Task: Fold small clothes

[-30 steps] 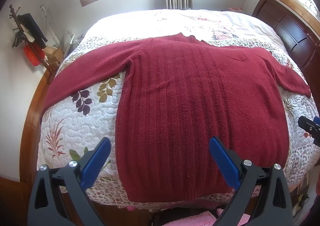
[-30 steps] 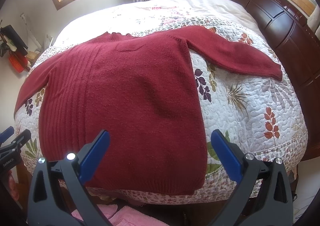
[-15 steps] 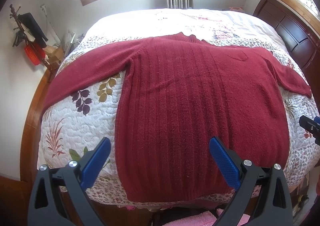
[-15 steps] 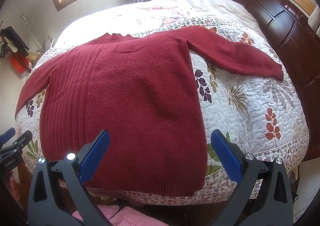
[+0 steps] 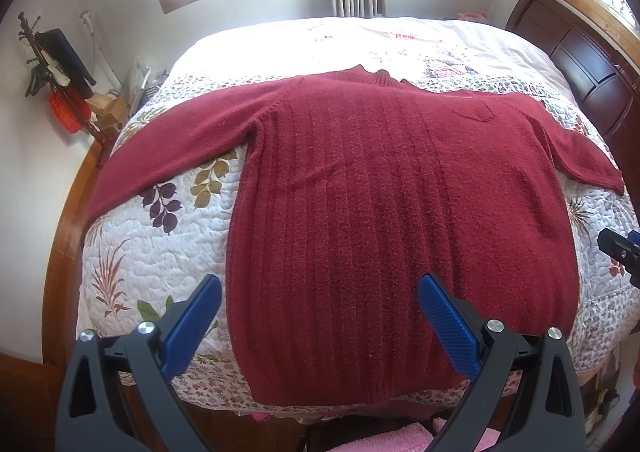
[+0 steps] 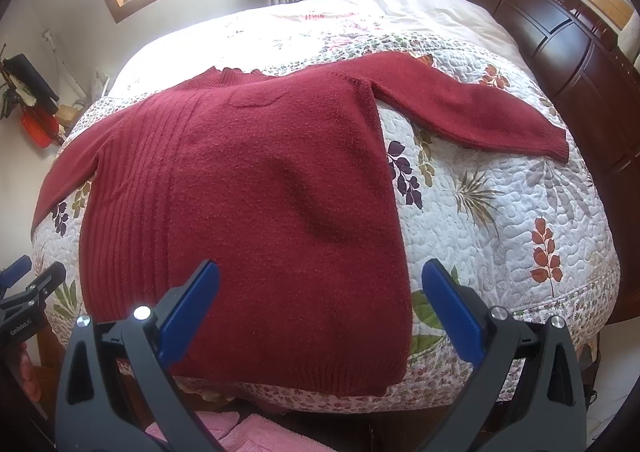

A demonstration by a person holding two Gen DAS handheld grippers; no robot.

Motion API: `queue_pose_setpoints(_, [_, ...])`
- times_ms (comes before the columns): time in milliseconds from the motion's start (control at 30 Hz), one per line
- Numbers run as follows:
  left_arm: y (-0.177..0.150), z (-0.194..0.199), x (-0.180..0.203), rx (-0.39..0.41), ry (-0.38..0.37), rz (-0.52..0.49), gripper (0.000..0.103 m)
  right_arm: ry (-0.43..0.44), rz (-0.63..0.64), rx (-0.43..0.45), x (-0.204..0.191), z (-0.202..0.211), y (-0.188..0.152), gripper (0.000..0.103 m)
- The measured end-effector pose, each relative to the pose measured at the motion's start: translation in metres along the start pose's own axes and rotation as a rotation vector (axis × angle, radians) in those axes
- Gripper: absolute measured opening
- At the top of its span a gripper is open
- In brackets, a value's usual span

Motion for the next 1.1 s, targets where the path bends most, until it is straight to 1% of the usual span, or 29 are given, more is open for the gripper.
queue_pose_setpoints(300, [0.005,-0.005,0.013,-0.008,0.007,-0.01,0.099,0.017,-0.01,-0.007,0.011,-0.008,0.005,0.1])
queue_pose_setpoints(367, [0.007,-0.008,0.016,-0.003,0.02,-0.009,0.099,0.037,-0.023,-0.01,0.019,-0.012,0.007,0.1])
queue_pose_setpoints(400, [0.009,-0.01,0.018,0.011,0.027,-0.006,0.099,0.063,-0.045,-0.022,0.028,-0.017,0.01,0.1])
queue_pose_setpoints(433, [0.011,-0.015,0.023,0.024,0.014,0.001,0.099,0.076,-0.067,-0.026,0.039,-0.02,0.013,0.1])
queue_pose_setpoints(467, [0.012,-0.019,0.028,0.023,-0.017,0.009,0.099,0.075,-0.097,-0.021,0.057,-0.025,0.02,0.1])
queue_pose_setpoints(533, [0.015,-0.033,0.048,-0.014,-0.138,0.045,0.099,-0.011,-0.162,-0.002,0.11,-0.035,0.036,0.1])
queue_pose_setpoints(567, [0.018,-0.039,0.054,-0.027,-0.161,0.069,0.099,-0.05,-0.191,0.006,0.135,-0.039,0.044,0.1])
queue_pose_setpoints(600, [0.024,-0.046,0.059,-0.03,-0.16,0.093,0.099,-0.081,-0.219,0.016,0.164,-0.045,0.054,0.1])
queue_pose_setpoints(633, [0.031,-0.051,0.063,-0.011,-0.148,0.108,0.099,-0.105,-0.254,0.025,0.199,-0.052,0.065,0.1])
queue_pose_setpoints(667, [0.045,-0.055,0.069,0.039,-0.121,0.114,0.099,-0.122,-0.28,0.025,0.225,-0.059,0.073,0.1])
queue_pose_setpoints(700, [0.056,-0.058,0.077,0.068,-0.103,0.105,0.099,-0.142,-0.311,0.015,0.259,-0.071,0.083,0.1])
queue_pose_setpoints(733, [0.069,-0.061,0.088,0.081,-0.091,0.082,0.099,-0.162,-0.329,0.009,0.283,-0.079,0.088,0.1])
queue_pose_setpoints(800, [0.087,-0.067,0.113,0.087,-0.111,0.058,0.099,-0.198,-0.361,-0.016,0.33,-0.098,0.098,0.1])
queue_pose_setpoints(867, [0.11,-0.073,0.142,0.087,-0.143,0.053,0.099,-0.193,-0.385,-0.032,0.365,-0.116,0.105,0.1])
queue_pose_setpoints(933, [0.131,-0.081,0.174,0.08,-0.159,0.044,0.099,-0.175,-0.395,-0.052,0.39,-0.132,0.111,0.1])
queue_pose_setpoints(1000, [0.146,-0.089,0.202,0.067,-0.167,0.016,0.099,-0.158,-0.398,-0.074,0.403,-0.145,0.113,0.1])
queue_pose_setpoints(1100, [0.16,-0.099,0.242,0.056,-0.185,-0.023,0.099,-0.131,-0.372,-0.105,0.416,-0.163,0.117,0.1])
Point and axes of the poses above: each gripper's, at about its wrist camera, not at the fingertips, and z roughly against the way its jaws point, x to its right, y to its top, the point moved 10 cm from there along -z, roughly the way its jaws point, and after that the axes turned 4 degrees about x, right-handed, at the moved point
